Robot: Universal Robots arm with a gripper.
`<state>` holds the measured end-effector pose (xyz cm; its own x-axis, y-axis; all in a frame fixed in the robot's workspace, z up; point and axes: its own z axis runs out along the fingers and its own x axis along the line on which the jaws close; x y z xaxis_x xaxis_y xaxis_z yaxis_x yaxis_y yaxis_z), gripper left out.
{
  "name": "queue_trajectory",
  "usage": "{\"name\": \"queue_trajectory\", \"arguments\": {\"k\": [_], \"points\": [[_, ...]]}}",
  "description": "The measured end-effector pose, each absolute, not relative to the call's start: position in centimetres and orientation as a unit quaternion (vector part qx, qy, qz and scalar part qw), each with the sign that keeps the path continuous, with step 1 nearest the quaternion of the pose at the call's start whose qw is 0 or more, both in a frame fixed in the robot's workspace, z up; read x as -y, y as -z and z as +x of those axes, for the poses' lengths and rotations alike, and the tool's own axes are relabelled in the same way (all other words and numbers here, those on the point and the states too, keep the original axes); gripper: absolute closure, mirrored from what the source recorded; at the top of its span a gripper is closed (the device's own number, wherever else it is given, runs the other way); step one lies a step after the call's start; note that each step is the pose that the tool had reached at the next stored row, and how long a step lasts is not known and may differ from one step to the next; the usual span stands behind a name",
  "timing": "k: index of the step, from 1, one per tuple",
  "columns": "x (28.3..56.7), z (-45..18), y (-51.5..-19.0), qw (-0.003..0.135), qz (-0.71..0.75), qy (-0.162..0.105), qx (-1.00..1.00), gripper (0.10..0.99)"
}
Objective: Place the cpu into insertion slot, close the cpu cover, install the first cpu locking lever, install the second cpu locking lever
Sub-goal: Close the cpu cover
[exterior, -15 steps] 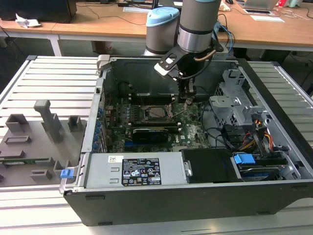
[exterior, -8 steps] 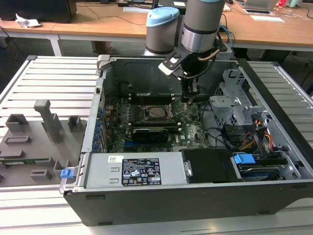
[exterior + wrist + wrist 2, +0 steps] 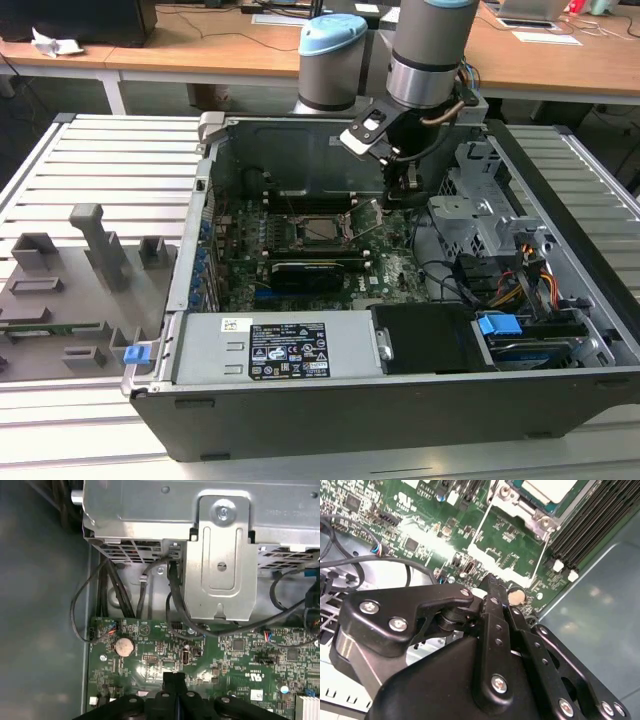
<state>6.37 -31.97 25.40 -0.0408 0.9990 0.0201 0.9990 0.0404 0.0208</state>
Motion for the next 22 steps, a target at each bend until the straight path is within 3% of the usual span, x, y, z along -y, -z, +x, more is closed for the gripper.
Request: {"name": "queue_trajectory", "arguments": {"k": [22], "points": [[31.8, 4.3, -24.7, 0.000, -0.690, 0.015, 0.723, 0.980]]}}
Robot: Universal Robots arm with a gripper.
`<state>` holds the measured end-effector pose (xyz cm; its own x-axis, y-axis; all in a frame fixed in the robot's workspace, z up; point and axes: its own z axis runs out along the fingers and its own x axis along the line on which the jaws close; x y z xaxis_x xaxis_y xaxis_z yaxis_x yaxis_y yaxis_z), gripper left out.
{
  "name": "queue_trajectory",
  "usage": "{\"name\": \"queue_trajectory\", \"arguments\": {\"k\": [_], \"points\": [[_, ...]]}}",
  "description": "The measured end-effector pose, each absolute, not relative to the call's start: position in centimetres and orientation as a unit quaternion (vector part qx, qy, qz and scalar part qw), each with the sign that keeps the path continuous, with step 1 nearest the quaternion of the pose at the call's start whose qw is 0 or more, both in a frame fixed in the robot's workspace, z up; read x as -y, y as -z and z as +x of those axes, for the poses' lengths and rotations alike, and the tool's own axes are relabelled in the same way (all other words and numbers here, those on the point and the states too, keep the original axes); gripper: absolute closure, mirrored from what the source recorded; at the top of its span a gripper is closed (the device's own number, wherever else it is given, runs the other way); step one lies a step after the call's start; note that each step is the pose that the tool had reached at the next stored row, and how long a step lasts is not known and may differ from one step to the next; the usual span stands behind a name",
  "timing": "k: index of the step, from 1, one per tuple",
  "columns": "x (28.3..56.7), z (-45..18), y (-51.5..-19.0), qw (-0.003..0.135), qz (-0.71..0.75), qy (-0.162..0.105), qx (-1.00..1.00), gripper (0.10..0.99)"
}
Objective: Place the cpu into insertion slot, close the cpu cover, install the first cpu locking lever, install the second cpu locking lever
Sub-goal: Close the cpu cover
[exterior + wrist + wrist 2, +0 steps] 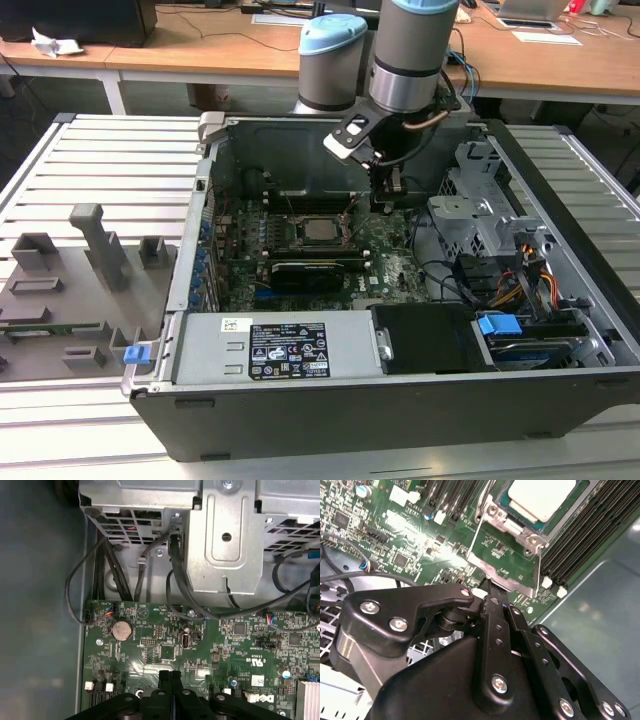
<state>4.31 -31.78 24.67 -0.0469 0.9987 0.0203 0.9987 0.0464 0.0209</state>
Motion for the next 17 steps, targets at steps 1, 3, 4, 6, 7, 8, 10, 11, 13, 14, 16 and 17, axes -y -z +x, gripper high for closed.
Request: {"name": "queue_trajectory", "arguments": {"k": [1, 3, 4, 6, 7, 8, 10, 11, 13, 14, 16, 17], "points": [[31.8, 4.2, -24.7, 0.000, -0.690, 0.015, 0.723, 0.980], [31.8, 4.0, -24.7, 0.000, -0.690, 0.015, 0.723, 0.980], [31.8, 3.8, -24.7, 0.000, -0.690, 0.015, 0.723, 0.980], [31.8, 3.5, -24.7, 0.000, -0.690, 0.015, 0.723, 0.980], [31.8, 3.4, -24.7, 0.000, -0.690, 0.015, 0.723, 0.980], [31.8, 3.4, -24.7, 0.000, -0.690, 0.015, 0.723, 0.980], [31.8, 3.1, -24.7, 0.000, -0.690, 0.015, 0.723, 0.980], [31.8, 3.0, -24.7, 0.000, -0.690, 0.015, 0.723, 0.980], [31.8, 2.5, -24.6, 0.000, -0.690, 0.015, 0.723, 0.980], [31.8, 2.4, -24.6, 0.000, -0.690, 0.015, 0.723, 0.980], [31.8, 2.1, -24.5, 0.000, -0.690, 0.015, 0.723, 0.980], [31.8, 2.0, -24.4, 0.000, -0.690, 0.015, 0.723, 0.980]]}}
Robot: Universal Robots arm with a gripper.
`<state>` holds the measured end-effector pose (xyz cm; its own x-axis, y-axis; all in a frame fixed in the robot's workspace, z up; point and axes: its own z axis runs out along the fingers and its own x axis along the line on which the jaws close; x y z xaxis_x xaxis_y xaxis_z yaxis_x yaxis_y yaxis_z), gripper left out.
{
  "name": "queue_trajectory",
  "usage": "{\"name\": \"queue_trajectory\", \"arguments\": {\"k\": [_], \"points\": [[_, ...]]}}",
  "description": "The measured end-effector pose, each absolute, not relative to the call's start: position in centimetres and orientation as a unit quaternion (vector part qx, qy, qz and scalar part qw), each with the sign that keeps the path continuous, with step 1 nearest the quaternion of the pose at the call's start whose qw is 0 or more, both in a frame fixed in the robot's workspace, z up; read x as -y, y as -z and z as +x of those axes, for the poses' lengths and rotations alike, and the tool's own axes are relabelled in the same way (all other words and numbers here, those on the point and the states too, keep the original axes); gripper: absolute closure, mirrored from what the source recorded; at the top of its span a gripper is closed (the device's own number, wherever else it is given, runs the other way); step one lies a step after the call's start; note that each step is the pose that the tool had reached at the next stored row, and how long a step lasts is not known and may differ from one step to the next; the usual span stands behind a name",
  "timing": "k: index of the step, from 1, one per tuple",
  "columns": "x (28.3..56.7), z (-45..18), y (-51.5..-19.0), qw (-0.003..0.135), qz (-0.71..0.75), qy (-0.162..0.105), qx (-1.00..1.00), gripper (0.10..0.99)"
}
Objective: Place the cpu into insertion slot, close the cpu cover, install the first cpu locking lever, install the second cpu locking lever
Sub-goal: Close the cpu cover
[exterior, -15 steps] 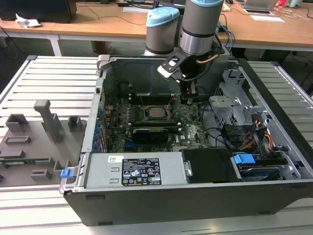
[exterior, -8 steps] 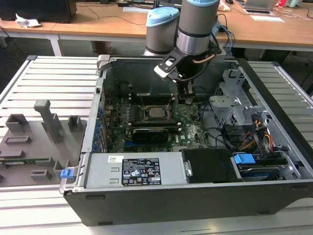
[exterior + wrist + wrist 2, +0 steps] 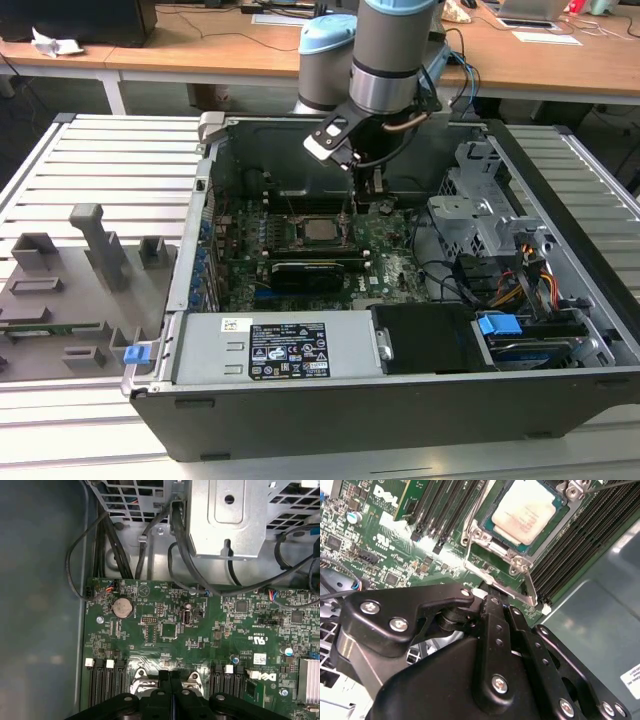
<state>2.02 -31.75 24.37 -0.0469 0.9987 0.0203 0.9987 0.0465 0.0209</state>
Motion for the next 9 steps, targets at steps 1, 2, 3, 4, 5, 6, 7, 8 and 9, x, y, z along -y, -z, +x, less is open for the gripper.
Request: {"name": "queue_trajectory", "arguments": {"k": [1, 2, 3, 4, 5, 6, 7, 8, 9], "points": [[31.75, 1.94, -24.30, 0.000, -0.690, 0.015, 0.723, 0.980], [31.74, 1.86, -24.24, 0.000, -0.690, 0.015, 0.723, 0.980], [31.74, 1.75, -24.18, 0.000, -0.690, 0.015, 0.723, 0.980], [31.74, 1.66, -24.14, 0.000, -0.690, 0.015, 0.723, 0.980], [31.74, 1.55, -24.10, 0.000, -0.690, 0.015, 0.723, 0.980], [31.74, 1.44, -24.07, 0.000, -0.690, 0.015, 0.723, 0.980], [31.74, 1.34, -24.04, 0.000, -0.690, 0.015, 0.723, 0.980], [31.74, 1.24, -24.01, 0.000, -0.690, 0.015, 0.723, 0.980], [31.74, 1.13, -23.97, 0.000, -0.690, 0.015, 0.723, 0.980]]}}
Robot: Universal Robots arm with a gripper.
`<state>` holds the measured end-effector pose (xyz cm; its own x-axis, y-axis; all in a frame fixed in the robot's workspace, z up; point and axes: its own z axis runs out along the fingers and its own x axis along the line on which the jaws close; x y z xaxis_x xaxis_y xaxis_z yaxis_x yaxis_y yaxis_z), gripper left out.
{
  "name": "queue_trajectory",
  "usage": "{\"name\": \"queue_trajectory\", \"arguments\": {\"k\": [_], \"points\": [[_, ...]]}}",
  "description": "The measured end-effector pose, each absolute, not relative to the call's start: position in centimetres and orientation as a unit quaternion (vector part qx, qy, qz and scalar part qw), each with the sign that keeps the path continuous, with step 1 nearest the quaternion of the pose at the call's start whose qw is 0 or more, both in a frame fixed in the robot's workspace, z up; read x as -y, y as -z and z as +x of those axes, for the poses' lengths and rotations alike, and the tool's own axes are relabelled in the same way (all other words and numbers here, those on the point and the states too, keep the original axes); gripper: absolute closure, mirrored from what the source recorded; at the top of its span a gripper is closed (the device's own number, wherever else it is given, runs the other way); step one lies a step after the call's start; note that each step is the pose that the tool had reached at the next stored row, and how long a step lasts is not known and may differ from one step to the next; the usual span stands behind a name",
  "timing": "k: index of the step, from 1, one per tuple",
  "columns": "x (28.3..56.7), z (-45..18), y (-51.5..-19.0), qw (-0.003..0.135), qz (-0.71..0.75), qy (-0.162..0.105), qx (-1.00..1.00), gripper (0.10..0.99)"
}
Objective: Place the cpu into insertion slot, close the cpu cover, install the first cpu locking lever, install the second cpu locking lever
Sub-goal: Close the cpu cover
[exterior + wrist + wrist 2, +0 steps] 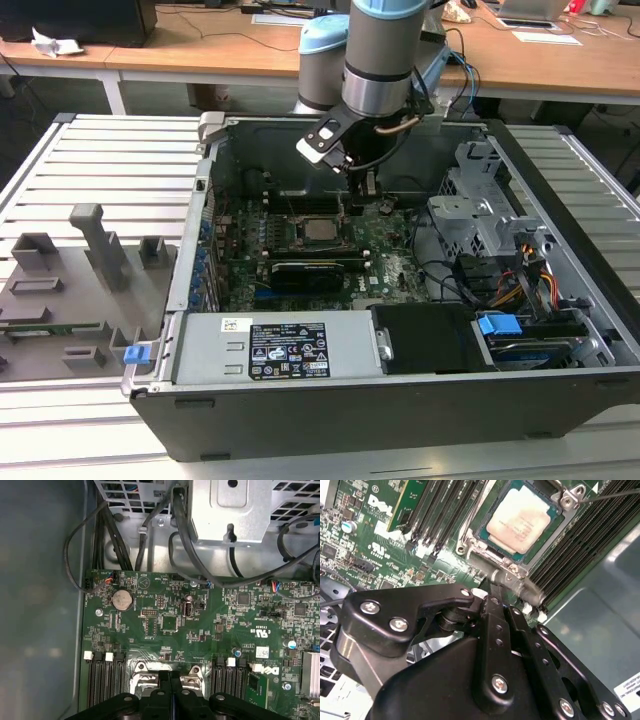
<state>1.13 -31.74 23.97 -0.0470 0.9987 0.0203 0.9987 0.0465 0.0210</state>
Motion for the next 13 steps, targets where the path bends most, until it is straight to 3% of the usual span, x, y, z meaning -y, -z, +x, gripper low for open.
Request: {"name": "queue_trajectory", "arguments": {"k": [13], "points": [[31.7, -0.2, -23.4, 0.000, -0.690, 0.015, 0.723, 0.980]]}}
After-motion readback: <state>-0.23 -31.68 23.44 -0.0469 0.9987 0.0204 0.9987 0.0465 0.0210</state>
